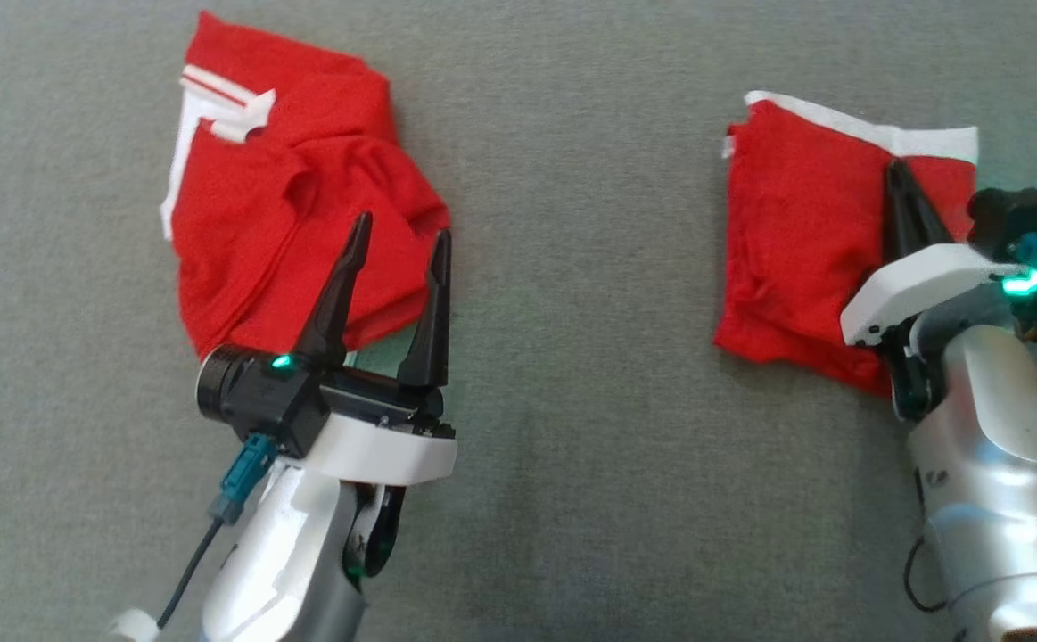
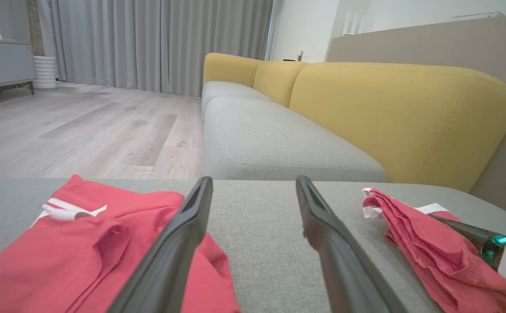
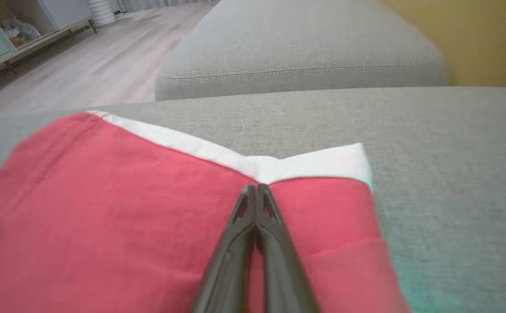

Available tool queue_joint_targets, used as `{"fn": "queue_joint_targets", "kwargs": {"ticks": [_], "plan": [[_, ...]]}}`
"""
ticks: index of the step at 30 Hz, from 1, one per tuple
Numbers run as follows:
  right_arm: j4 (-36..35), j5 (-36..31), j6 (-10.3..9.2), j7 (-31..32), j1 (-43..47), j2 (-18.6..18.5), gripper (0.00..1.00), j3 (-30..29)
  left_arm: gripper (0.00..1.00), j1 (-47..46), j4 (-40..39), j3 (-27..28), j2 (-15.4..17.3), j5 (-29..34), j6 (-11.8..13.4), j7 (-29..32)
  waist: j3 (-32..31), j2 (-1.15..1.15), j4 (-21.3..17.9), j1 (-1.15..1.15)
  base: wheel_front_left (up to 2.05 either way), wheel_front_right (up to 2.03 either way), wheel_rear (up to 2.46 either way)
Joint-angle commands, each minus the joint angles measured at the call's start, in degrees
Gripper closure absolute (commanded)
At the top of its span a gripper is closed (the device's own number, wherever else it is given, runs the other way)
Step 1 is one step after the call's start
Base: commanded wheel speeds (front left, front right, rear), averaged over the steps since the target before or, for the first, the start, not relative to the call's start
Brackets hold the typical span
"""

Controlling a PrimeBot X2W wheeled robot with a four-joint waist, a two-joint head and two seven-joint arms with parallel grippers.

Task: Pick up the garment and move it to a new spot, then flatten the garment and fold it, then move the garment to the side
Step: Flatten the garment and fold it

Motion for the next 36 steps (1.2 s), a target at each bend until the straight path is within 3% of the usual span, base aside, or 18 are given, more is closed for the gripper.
{"fn": "queue_joint_targets", "kwargs": {"ticks": [1,8,17,23,30,36], "plan": [[-0.6,-0.5,0.13,-1.2,-1.8,0.1,1.0,1.6,0.0,-1.8,-2.1,1.4,0.4,-0.4,0.5,-0.3,0.2,0.0,0.9,-0.02,0.0,0.0,0.0],[3.7,0.5,0.13,-6.0,-6.3,1.3,1.0,6.7,0.0,-1.6,-2.0,1.5,0.4,-0.6,1.0,-0.3,-0.6,0.0,1.3,-0.02,0.0,0.0,0.0],[13.6,2.4,0.13,-4.0,-6.5,1.8,1.0,16.3,0.0,-1.7,-2.2,0.8,0.4,-1.4,1.5,-0.3,-1.3,0.0,1.8,-0.02,0.0,0.0,0.0],[16.3,5.7,0.13,-5.4,-5.4,1.8,1.0,20.3,0.0,-1.1,-1.9,1.6,0.4,-1.5,1.7,-0.3,-3.0,0.0,0.5,-0.02,0.0,0.0,0.0],[11.3,7.9,0.13,-7.5,-4.4,0.9,1.0,18.3,0.0,0.5,-2.0,2.6,0.4,-1.5,1.7,-0.3,-7.2,0.0,-2.9,-0.02,0.0,0.0,0.0],[-3.4,6.9,0.13,-7.6,1.7,-0.9,1.0,9.9,0.0,2.0,-1.9,3.6,0.4,-1.2,1.7,-0.3,-10.1,0.0,-5.8,-0.02,0.0,0.0,0.0]]}}
